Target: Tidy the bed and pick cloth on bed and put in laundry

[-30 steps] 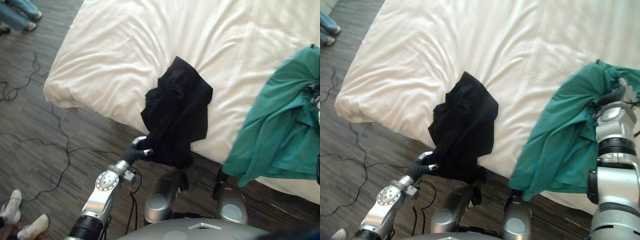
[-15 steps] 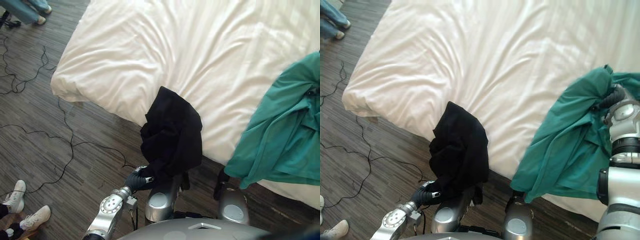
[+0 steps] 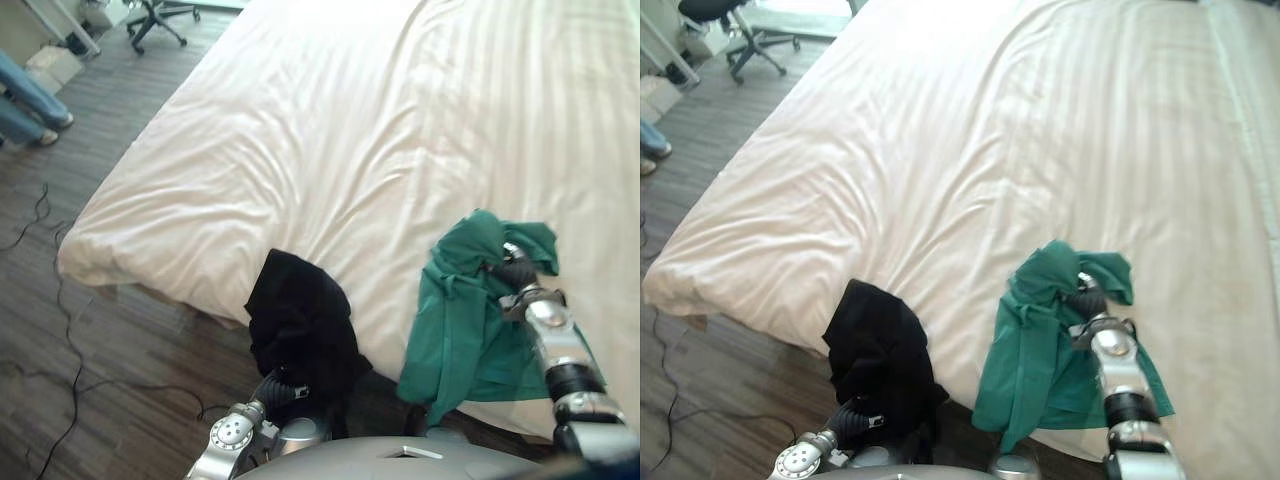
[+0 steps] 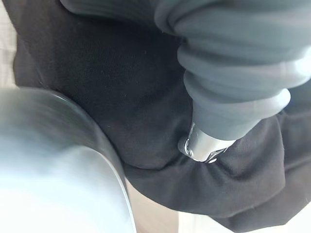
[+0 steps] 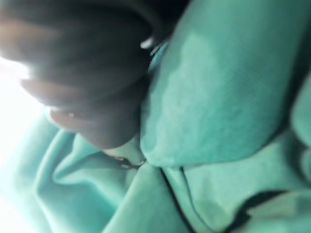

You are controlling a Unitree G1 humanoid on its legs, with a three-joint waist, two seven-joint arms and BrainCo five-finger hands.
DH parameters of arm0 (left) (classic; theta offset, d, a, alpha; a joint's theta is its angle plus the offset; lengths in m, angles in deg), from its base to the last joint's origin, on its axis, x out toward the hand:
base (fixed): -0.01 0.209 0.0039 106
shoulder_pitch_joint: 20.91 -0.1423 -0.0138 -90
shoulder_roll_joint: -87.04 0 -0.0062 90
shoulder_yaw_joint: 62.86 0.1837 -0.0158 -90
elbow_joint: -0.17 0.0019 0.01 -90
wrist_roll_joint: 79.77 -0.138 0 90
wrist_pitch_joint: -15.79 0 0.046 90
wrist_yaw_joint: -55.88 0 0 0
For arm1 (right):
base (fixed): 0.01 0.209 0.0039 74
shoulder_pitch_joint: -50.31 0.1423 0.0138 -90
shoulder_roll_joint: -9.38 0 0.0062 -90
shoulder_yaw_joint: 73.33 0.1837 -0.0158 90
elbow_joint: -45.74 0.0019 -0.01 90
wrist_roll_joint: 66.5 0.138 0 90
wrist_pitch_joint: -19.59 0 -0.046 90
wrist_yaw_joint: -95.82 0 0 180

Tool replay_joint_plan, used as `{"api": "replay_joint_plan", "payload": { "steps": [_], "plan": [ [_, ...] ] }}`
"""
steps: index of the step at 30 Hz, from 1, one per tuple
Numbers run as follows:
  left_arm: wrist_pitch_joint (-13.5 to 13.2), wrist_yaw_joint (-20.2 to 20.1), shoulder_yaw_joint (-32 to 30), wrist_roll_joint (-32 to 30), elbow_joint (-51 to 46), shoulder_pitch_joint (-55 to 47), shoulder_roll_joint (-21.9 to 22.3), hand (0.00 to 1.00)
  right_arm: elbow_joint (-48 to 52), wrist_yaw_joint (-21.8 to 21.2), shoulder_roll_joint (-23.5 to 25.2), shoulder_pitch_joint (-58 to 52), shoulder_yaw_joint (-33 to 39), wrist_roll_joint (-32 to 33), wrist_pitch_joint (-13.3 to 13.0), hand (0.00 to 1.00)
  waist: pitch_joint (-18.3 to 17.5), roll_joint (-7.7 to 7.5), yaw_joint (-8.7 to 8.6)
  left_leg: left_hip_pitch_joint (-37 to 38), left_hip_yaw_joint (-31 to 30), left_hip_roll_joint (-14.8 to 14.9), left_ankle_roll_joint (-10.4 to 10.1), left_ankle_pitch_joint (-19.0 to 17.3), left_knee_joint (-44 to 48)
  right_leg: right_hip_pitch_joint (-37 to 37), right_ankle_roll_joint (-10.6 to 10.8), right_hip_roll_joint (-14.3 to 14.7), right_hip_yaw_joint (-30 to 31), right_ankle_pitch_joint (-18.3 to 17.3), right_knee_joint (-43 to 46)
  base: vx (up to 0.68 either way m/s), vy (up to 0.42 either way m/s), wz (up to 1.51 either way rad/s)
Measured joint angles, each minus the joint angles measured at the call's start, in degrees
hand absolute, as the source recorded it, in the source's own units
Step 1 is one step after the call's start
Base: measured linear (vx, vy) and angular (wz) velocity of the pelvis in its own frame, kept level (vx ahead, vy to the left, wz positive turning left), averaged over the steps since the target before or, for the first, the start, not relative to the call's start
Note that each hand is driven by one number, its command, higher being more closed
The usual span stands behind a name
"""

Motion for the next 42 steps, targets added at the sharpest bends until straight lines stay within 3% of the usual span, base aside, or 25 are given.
{"api": "replay_joint_plan", "payload": {
  "steps": [3,10,15,21,26,29,32,33,34,35,36,38,40,41,42],
  "plan": [
    [-0.6,0.0,-1.0,-0.6,1.0,-0.1,0.0,1.0,3.5,-0.2,2.9,-2.8,-0.5,0.3,-0.2,1.0,-1.2,-0.51,-0.14,0.3,1.3,0.7,0.3,-1.0,0.0,0.0,-0.1,0.6,0.7,0.0,-0.4,0.0,-0.014,-0.15],
    [-1.0,0.6,-2.4,-0.6,2.2,-0.6,0.1,1.0,8.2,-3.3,6.4,-4.3,-0.6,9.2,-0.2,1.0,-2.7,-2.53,-0.83,1.0,2.8,0.7,1.3,-2.4,0.0,0.7,-0.3,0.7,1.7,1.0,-1.6,0.01,0.028,-0.08],
    [-1.3,0.7,-2.9,-0.6,2.2,-1.5,0.4,1.0,12.7,-2.6,6.4,-4.3,-0.3,8.9,-1.9,1.0,-2.9,-2.11,-1.22,2.3,3.8,0.3,1.7,-3.0,0.0,1.7,-0.1,0.2,2.7,1.4,-2.4,0.0,0.038,-0.1],
    [-2.6,1.0,-3.5,-0.5,2.2,-2.0,0.8,1.0,18.3,-2.1,5.9,-4.1,0.4,6.8,-2.1,1.0,-2.9,-2.12,-1.22,2.3,4.0,-0.1,2.1,-3.5,0.0,1.7,-0.1,-0.1,2.9,1.5,-2.6,0.02,0.019,-0.02],
    [-3.8,1.2,-3.6,3.7,2.2,-2.5,1.1,1.0,20.7,-8.1,4.3,-3.9,0.8,7.0,-2.0,1.0,-2.9,-2.12,-1.24,2.3,4.1,-0.5,2.2,-3.8,0.0,1.8,0.0,-0.4,3.1,1.5,-2.9,0.06,0.016,-0.01],
    [-4.8,2.1,-4.1,9.5,1.9,-2.3,2.4,1.0,21.1,-13.6,3.5,-4.5,-0.2,8.7,-1.8,1.0,-2.9,-2.11,-1.38,2.3,2.9,-1.1,2.4,-4.0,0.0,2.1,0.4,-1.0,2.0,1.4,-2.6,0.05,0.008,0.15],
    [-4.9,2.4,-4.5,17.3,-3.8,-2.9,5.3,1.0,21.2,-16.1,4.7,-11.4,-1.1,12.0,-1.2,1.0,-3.2,-1.15,-1.31,1.5,-2.0,-1.5,2.8,-4.2,0.1,-2.3,2.1,-2.9,-2.6,0.2,11.2,0.04,0.051,0.75],
    [-5.2,2.4,-4.9,20.2,-7.2,-4.2,5.9,1.0,21.1,-16.0,6.3,-15.2,-2.3,12.5,-0.9,1.0,-3.1,-1.36,-1.16,1.5,-4.8,-1.9,3.2,-4.7,0.1,-6.6,1.5,-5.5,-3.6,0.4,23.7,0.02,0.11,0.78],
    [-5.7,2.6,-6.3,23.1,-11.1,-4.5,6.7,1.0,21.0,-15.8,7.6,-17.2,-4.3,12.5,-0.8,1.0,-3.0,-3.1,0.47,0.8,-6.6,-2.8,4.3,-5.1,0.4,-11.2,-0.2,-6.5,-1.0,0.9,30.5,0.05,0.101,0.49],
    [-6.4,3.0,-6.8,24.6,-12.1,-4.2,6.9,1.0,21.1,-15.9,8.5,-17.7,-5.3,12.5,-0.9,1.0,-2.8,-3.31,0.62,-1.1,-7.4,-3.2,4.8,-4.3,1.4,-12.9,-1.6,-6.4,0.4,0.9,31.9,0.01,0.06,1.04],
    [-6.5,3.8,-6.4,26.3,-13.2,-2.6,7.1,1.0,22.8,-15.4,11.0,-20.1,-5.7,12.7,-1.4,1.0,-2.4,-3.14,-1.75,-5.0,-14.0,-4.8,5.5,-3.9,4.7,-12.2,-4.0,-3.2,5.0,-1.2,30.1,-0.02,0.027,2.06],
    [-7.3,4.6,-6.2,27.3,-15.1,-1.8,8.9,1.0,24.0,-12.9,14.4,-27.9,-6.6,13.8,-1.8,1.0,-2.4,-3.53,-4.84,-4.7,-25.6,-9.3,6.5,-2.0,3.9,-6.8,-6.7,4.7,15.3,-7.6,24.6,-0.06,-0.043,2.98],
    [-7.5,6.6,-6.2,29.3,-15.3,-1.4,9.5,1.0,22.2,-11.6,14.6,-30.8,-10.0,14.3,-1.9,1.0,-1.6,-2.39,-4.02,-3.2,-30.3,-11.1,6.6,-1.4,2.3,-5.9,-8.1,8.5,18.2,-8.3,20.8,-0.11,-0.043,2.01],
    [-7.5,7.3,-6.3,29.8,-15.4,-2.0,9.5,1.0,21.3,-11.3,14.8,-30.6,-10.9,14.4,-1.9,1.0,-1.7,-2.7,-3.64,-3.0,-30.4,-11.8,6.7,-1.4,1.8,-5.6,-7.9,8.2,17.9,-8.1,17.3,-0.13,-0.003,1.39],
    [-7.5,8.2,-6.4,30.5,-14.9,-2.1,9.5,1.0,19.7,-11.1,15.1,-29.9,-11.8,14.7,-2.1,1.0,-1.9,-4.09,-3.45,-2.2,-30.6,-12.7,6.5,-2.2,0.6,-4.4,-8.8,6.8,16.2,-9.1,13.8,-0.09,0.038,1.26]
  ]
}}
